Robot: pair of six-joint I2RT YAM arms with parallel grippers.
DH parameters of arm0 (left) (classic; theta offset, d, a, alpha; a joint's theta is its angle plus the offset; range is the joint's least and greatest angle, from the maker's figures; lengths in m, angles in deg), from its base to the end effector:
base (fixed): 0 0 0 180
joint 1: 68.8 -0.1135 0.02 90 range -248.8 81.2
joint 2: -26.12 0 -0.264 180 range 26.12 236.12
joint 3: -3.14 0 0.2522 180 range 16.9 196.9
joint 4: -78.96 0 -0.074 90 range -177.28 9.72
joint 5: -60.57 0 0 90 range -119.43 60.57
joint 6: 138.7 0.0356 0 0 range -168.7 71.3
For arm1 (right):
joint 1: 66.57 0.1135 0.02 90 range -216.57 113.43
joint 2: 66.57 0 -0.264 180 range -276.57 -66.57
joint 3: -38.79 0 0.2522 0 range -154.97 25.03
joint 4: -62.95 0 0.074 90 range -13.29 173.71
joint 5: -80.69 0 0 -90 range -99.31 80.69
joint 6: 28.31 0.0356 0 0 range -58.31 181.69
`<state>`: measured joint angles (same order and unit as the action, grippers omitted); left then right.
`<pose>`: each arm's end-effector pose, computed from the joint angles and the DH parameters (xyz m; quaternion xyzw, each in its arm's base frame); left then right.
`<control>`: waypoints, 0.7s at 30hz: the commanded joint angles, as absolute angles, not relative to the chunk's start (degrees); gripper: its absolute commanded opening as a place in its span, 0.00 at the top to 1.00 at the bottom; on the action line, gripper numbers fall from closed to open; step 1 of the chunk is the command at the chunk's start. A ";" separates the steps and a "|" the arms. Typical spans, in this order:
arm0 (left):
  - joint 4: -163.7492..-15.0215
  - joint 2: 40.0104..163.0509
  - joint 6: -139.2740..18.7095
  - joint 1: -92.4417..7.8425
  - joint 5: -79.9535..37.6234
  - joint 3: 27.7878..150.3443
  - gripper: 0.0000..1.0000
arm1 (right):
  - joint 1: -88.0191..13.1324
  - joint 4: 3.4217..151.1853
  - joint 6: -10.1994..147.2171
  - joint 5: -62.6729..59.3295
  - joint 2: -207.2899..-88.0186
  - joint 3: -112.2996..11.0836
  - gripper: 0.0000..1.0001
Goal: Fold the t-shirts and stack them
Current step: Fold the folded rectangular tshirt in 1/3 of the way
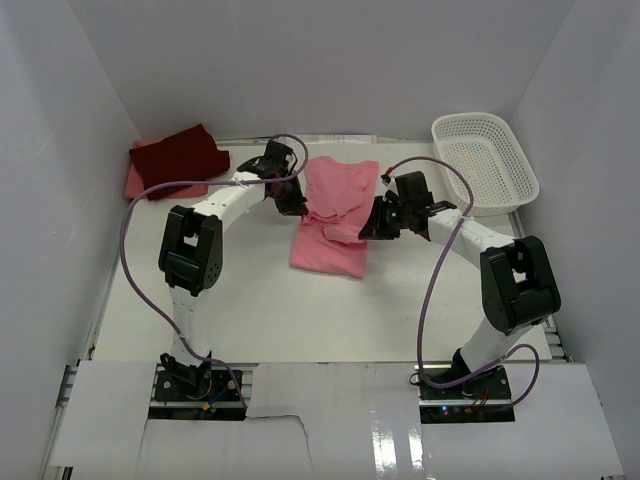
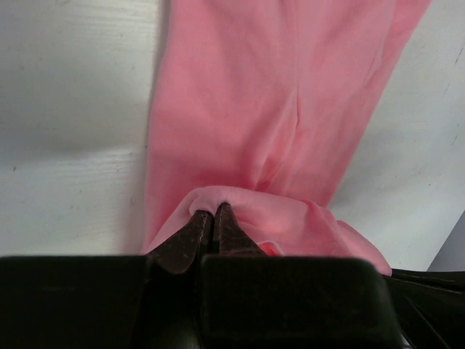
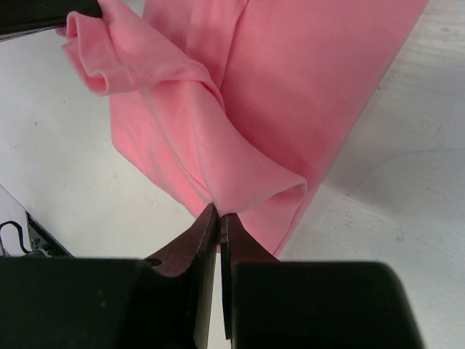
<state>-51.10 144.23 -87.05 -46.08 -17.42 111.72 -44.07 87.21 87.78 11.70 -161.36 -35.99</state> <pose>0.4107 -0.1800 0.2109 -0.1032 0.9543 -0.2200 0.1743 0.3238 0.1480 0.2154 -0.0424 0.9078 0.3103 0.2791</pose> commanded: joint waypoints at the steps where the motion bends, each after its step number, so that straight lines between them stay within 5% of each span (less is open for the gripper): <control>1: -49.67 144.68 -85.79 -46.39 -18.00 117.26 0.92 | -45.03 87.17 86.04 12.05 -162.72 -40.10 0.92; 5: -47.82 147.67 -85.09 -46.39 -19.49 122.53 0.85 | -45.74 86.99 85.43 9.68 -164.74 -42.55 0.86; 6: -47.47 148.20 -84.83 -46.39 -19.84 124.63 0.63 | -45.91 86.73 85.25 7.76 -165.18 -43.34 0.68; 7: -47.03 148.55 -84.83 -46.47 -20.02 125.69 0.54 | -46.09 86.12 85.16 5.48 -165.19 -44.05 0.59; 8: -46.51 149.34 -85.00 -46.56 -21.15 126.84 0.43 | -46.09 84.72 85.42 1.28 -164.49 -44.06 0.53; 10: -45.71 149.78 -85.70 -46.74 -22.13 130.25 0.02 | -46.18 79.45 86.04 -2.53 -163.08 -42.83 0.45; 15: -45.18 145.77 -85.62 -46.74 -24.77 132.22 0.02 | -46.18 71.71 87.27 -0.12 -157.72 -37.12 0.41; 21: -52.90 133.19 -87.72 -46.04 -17.32 111.15 0.02 | -45.83 68.90 91.91 16.68 -161.75 -33.44 0.49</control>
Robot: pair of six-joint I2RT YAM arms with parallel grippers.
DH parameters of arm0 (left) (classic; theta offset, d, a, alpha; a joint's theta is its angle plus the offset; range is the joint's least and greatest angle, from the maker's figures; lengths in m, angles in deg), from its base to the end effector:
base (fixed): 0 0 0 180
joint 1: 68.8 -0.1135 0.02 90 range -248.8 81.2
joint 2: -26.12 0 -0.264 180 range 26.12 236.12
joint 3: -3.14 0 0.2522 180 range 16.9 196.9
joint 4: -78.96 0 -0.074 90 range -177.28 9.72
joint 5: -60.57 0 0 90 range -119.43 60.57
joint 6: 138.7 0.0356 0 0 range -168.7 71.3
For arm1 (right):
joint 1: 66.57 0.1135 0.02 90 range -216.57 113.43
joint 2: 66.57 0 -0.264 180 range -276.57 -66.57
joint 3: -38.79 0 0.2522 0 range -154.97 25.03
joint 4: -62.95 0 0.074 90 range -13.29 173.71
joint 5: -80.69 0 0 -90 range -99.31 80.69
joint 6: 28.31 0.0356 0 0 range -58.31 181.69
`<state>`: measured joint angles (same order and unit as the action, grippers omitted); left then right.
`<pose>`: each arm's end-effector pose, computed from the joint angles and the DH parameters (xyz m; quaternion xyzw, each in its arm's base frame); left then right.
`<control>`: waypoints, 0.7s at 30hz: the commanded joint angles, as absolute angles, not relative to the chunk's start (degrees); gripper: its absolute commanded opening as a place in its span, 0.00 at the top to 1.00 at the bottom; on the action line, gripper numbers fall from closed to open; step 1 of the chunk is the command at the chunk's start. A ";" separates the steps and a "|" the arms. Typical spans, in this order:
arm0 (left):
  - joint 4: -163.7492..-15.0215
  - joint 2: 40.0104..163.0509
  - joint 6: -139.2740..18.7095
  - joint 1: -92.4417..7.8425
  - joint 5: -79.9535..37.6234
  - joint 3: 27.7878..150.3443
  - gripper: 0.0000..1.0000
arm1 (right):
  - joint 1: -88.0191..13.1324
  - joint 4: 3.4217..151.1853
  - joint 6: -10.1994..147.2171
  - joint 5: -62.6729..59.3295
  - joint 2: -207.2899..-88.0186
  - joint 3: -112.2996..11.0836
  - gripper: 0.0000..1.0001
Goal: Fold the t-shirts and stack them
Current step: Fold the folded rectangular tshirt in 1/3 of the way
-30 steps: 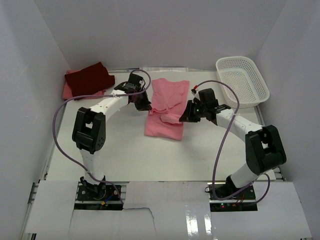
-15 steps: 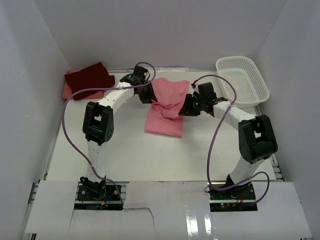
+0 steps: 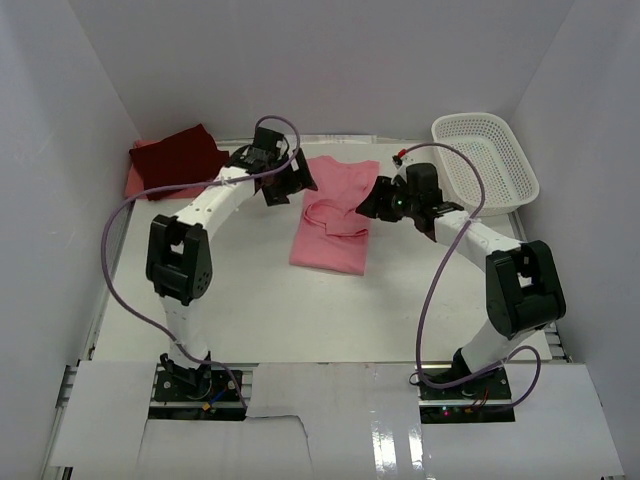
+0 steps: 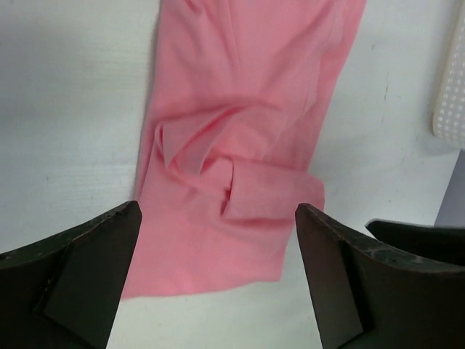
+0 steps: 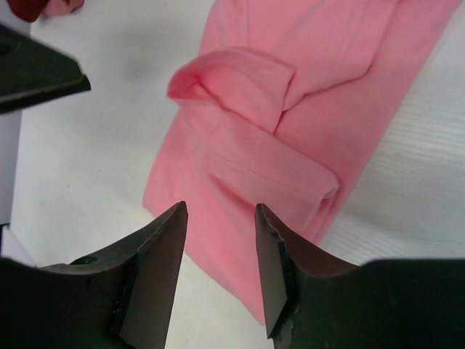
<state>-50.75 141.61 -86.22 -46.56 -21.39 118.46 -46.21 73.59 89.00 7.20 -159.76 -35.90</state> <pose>0.4196 -0.1770 0.2668 -0.1013 0.9336 -0.2253 0.2597 0.3418 0.1376 0.2444 -0.0209 0.8562 0.3158 0.4085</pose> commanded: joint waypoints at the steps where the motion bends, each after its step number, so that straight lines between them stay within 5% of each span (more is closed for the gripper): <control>1: -56.48 129.00 -88.68 -45.86 -16.34 107.20 0.02 | -45.83 67.32 92.97 18.44 -163.15 -32.55 0.52; 2: -59.04 126.87 -91.30 -45.77 -14.94 98.72 0.04 | -45.65 63.39 94.03 20.29 -163.77 -31.59 0.55; 5: -70.03 119.83 -97.45 -45.33 -12.47 83.68 0.07 | -45.48 56.43 97.98 23.46 -167.37 -28.85 0.90; 9: -83.20 116.56 -102.22 -43.93 -11.24 73.53 0.14 | -44.60 48.78 101.50 25.75 -172.21 -27.71 0.92; 21: -95.02 127.45 -101.96 -38.75 -13.95 75.26 0.25 | -39.42 41.90 104.41 22.60 -181.44 -29.90 0.92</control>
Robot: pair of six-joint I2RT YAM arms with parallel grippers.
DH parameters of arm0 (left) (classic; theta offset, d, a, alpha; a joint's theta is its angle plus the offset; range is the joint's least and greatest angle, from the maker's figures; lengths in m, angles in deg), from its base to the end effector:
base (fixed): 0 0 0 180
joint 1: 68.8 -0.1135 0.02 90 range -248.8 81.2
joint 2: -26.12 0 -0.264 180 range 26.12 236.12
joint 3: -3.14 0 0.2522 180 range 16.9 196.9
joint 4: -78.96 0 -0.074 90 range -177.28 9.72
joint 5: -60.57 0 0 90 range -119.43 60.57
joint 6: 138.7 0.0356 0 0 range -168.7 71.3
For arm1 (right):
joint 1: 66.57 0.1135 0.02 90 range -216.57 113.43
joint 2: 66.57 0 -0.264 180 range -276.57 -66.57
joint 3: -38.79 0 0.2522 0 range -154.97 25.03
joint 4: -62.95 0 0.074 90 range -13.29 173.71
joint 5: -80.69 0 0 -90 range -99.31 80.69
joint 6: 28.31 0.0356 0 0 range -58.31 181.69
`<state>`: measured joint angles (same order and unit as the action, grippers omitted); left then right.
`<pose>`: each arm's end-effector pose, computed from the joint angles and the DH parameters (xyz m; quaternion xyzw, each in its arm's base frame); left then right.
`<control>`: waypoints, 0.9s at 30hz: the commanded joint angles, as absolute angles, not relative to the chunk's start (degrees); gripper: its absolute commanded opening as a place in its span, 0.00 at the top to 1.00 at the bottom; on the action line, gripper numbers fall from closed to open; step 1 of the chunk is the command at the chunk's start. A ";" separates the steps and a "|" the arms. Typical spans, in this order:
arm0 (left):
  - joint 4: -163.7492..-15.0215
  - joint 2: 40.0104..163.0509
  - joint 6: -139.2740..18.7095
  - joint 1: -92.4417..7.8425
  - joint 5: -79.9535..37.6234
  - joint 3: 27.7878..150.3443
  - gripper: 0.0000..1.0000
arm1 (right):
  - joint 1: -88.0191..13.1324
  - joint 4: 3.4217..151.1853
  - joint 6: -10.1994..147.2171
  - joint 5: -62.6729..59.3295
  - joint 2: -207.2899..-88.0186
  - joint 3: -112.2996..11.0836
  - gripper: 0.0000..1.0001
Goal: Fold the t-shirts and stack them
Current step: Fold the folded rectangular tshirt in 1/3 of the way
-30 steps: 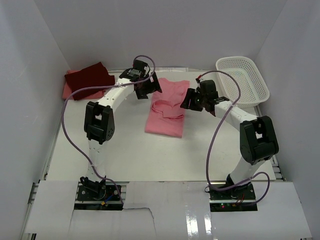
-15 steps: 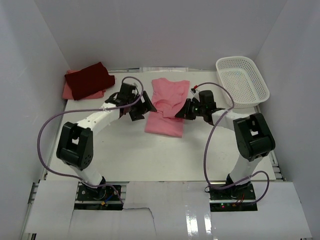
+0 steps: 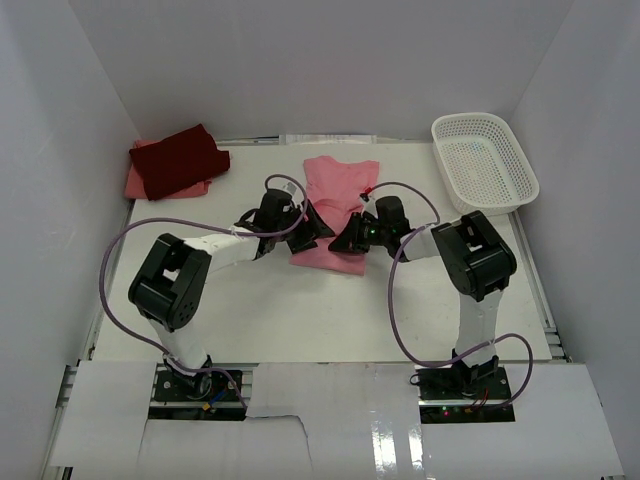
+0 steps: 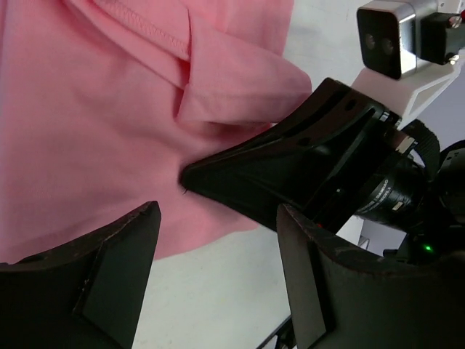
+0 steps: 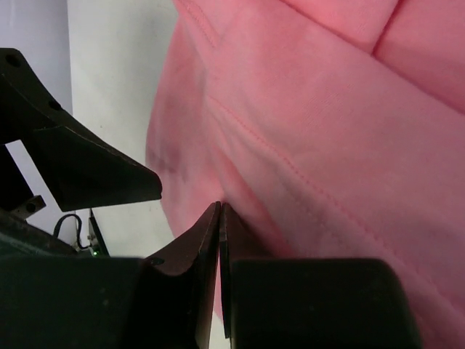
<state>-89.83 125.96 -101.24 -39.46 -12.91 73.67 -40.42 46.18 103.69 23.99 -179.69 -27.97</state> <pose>0.3152 -0.1888 0.1799 -0.1218 0.8925 -0.3699 0.2274 0.3396 0.1885 0.1225 -0.0286 0.8400 0.4752 0.2605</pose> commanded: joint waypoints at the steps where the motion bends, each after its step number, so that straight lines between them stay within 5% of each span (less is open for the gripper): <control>1: -95.02 127.90 -102.14 -38.48 -14.31 75.00 0.25 | -39.24 41.47 104.24 20.94 -182.23 -29.91 0.92; 14: -99.40 121.23 -108.29 -35.66 -24.68 58.48 0.25 | -38.88 41.20 101.69 13.80 -182.85 -29.82 0.92; 27: -100.55 129.83 -107.50 -35.75 -22.31 59.96 0.25 | -38.97 46.65 97.21 8.97 -186.53 -37.80 0.92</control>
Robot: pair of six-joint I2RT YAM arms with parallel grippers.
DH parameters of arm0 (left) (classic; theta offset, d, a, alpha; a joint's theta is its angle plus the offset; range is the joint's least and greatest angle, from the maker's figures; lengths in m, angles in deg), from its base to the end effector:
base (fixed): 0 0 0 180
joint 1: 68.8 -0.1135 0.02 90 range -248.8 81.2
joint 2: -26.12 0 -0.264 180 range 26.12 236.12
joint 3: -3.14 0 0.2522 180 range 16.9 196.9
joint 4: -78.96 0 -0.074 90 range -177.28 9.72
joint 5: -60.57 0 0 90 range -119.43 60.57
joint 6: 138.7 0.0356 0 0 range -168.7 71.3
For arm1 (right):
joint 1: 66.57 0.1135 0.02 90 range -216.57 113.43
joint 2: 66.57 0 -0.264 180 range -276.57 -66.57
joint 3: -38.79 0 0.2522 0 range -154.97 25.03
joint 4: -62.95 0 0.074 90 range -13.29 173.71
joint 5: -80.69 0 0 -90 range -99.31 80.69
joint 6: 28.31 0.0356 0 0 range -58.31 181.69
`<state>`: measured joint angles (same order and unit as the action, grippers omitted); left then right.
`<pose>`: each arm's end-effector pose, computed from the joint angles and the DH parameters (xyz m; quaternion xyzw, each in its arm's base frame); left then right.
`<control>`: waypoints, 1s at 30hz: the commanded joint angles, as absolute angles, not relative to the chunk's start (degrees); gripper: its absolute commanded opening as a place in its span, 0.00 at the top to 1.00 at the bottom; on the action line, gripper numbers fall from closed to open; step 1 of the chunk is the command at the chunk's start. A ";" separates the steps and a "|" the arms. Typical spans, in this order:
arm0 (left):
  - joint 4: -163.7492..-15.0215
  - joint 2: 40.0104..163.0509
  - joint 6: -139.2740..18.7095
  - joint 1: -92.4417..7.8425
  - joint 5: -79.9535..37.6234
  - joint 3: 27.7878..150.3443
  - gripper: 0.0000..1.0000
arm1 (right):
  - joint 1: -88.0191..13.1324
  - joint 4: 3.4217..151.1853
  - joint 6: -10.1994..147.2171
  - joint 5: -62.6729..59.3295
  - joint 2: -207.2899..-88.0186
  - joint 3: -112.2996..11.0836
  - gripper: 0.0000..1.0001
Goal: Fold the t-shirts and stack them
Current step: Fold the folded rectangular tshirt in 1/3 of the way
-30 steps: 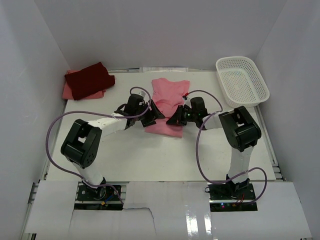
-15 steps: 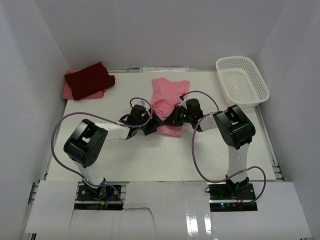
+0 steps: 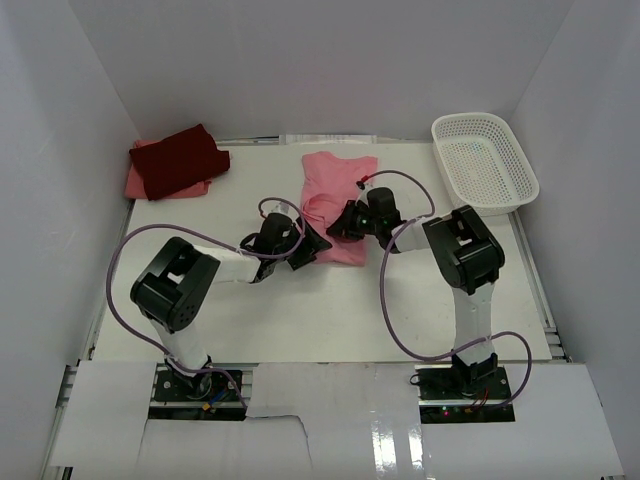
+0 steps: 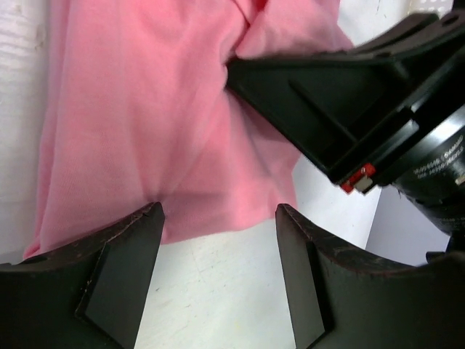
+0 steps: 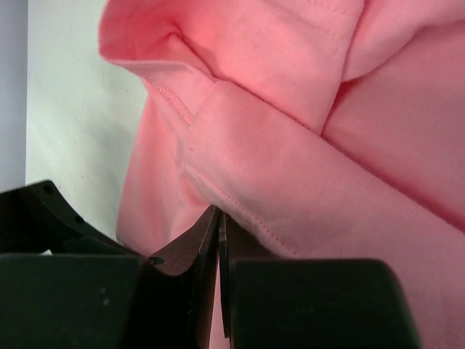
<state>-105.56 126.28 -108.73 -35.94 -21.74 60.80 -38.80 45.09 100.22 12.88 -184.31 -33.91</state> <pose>0.2819 -0.1877 0.1357 -0.1820 0.8785 -0.3586 0.2578 0.3620 0.2058 0.1198 -0.0213 0.8432 0.4172 0.3384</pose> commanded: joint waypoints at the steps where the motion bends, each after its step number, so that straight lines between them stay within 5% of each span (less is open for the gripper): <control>1: -100.55 130.01 -107.41 -35.67 -22.22 59.96 0.25 | -39.06 48.65 96.51 7.84 -187.50 -39.64 0.92; 12: -100.64 129.22 -106.18 -35.75 -21.16 58.12 0.25 | -44.25 68.60 90.18 3.09 -207.53 -85.89 0.88; 17: -100.47 127.64 -105.66 -35.75 -20.90 57.07 0.25 | -47.49 71.88 91.05 8.87 -215.37 -104.42 0.78; 20: -99.68 126.06 -105.13 -35.75 -20.99 57.06 0.24 | -48.11 71.61 88.16 10.28 -209.35 -102.69 0.75; 25: -89.34 123.60 -101.10 -35.75 -20.46 65.57 0.18 | -48.29 73.97 84.29 12.92 -191.96 -84.54 0.49; 30: -76.51 118.25 -97.57 -36.01 -19.59 79.53 0.03 | -48.29 75.74 82.61 15.81 -176.46 -63.34 0.46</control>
